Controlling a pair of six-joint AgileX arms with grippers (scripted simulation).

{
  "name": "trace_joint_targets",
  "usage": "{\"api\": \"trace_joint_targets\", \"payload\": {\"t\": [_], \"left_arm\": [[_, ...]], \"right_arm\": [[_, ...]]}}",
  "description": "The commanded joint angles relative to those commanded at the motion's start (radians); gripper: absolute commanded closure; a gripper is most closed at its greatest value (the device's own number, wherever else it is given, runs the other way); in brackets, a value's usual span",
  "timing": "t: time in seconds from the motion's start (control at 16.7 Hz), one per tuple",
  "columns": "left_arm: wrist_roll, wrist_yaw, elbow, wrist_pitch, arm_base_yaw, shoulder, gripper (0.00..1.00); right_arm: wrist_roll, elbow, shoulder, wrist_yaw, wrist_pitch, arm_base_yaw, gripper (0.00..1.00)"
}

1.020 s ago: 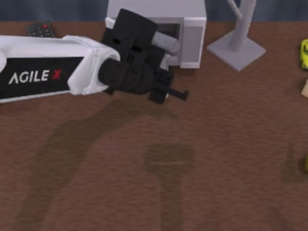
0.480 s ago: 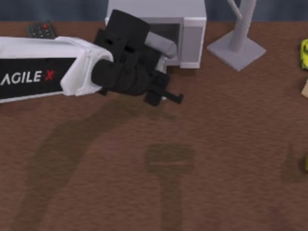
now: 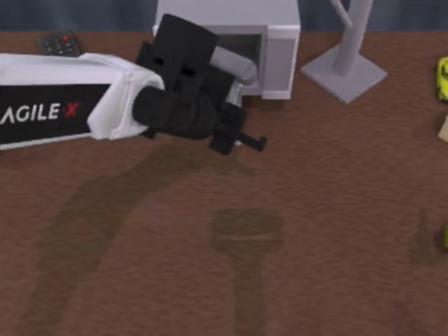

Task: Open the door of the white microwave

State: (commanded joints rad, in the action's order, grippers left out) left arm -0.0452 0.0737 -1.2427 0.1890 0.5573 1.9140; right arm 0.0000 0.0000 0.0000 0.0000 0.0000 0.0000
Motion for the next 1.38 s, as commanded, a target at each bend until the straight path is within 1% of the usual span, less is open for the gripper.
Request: {"api": "trace_joint_targets", "payload": {"t": [0.9, 1.02, 1.38], "left_arm": [[0.0, 0.0, 0.0, 0.0, 0.0, 0.0, 1.0], [0.003, 0.01, 0.001, 0.001, 0.007, 0.001, 1.0], [-0.057, 0.048, 0.029, -0.001, -0.022, -0.022, 1.0]], "right_arm": [[0.0, 0.0, 0.0, 0.0, 0.0, 0.0, 0.0], [0.0, 0.0, 0.0, 0.0, 0.0, 0.0, 0.0], [0.0, 0.0, 0.0, 0.0, 0.0, 0.0, 0.0]]}}
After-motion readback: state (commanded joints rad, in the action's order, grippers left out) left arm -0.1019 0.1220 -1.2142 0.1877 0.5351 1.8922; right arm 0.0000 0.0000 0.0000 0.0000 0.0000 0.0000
